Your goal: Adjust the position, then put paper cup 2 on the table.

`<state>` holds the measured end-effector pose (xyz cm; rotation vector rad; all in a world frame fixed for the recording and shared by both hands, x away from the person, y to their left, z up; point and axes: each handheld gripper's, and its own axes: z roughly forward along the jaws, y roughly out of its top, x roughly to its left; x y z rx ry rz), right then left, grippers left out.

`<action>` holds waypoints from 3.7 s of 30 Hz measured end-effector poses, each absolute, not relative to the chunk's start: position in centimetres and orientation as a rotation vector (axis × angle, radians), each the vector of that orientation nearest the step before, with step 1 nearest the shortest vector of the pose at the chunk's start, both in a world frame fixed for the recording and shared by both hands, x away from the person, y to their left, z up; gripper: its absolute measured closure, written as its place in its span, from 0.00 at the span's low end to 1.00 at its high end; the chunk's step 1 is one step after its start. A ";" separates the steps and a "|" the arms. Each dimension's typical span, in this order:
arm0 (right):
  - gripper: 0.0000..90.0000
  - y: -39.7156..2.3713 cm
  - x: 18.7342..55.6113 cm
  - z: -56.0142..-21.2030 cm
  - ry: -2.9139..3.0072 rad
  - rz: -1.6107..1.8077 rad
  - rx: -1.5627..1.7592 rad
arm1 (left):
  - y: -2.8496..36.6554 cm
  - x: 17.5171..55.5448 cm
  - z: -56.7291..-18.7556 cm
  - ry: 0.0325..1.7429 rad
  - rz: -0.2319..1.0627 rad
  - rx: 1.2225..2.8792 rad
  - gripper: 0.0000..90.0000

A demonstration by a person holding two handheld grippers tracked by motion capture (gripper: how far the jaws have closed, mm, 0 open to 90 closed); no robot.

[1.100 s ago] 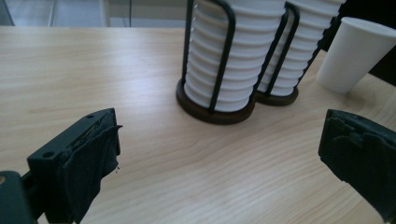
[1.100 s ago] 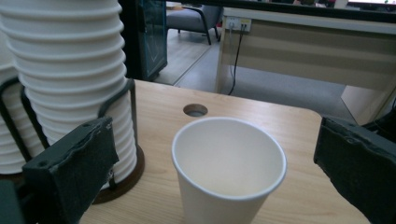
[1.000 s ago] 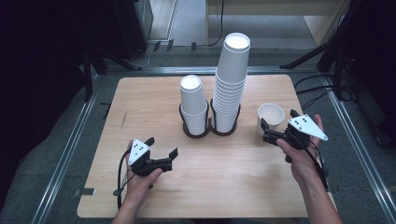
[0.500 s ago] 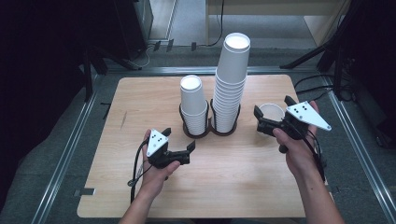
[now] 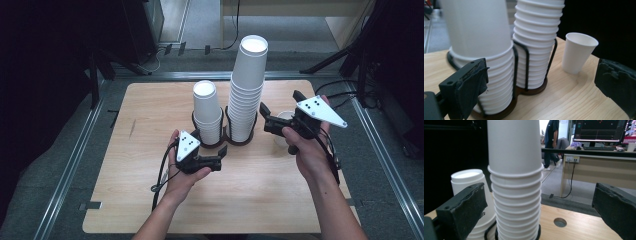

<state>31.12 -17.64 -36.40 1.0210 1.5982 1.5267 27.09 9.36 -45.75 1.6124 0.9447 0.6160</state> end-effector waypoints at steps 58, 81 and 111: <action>0.00 -13.7 35.8 -32.5 1.661 1.600 1.018 | 2.2 33.9 -42.0 0.901 0.770 1.539 0.00; 0.00 -12.8 38.3 -32.5 1.754 1.581 1.048 | 0.5 35.6 -42.1 0.915 0.862 1.513 0.00; 0.13 -11.6 38.7 -33.1 1.675 1.559 1.032 | 0.4 35.9 -41.9 0.923 0.899 1.520 0.05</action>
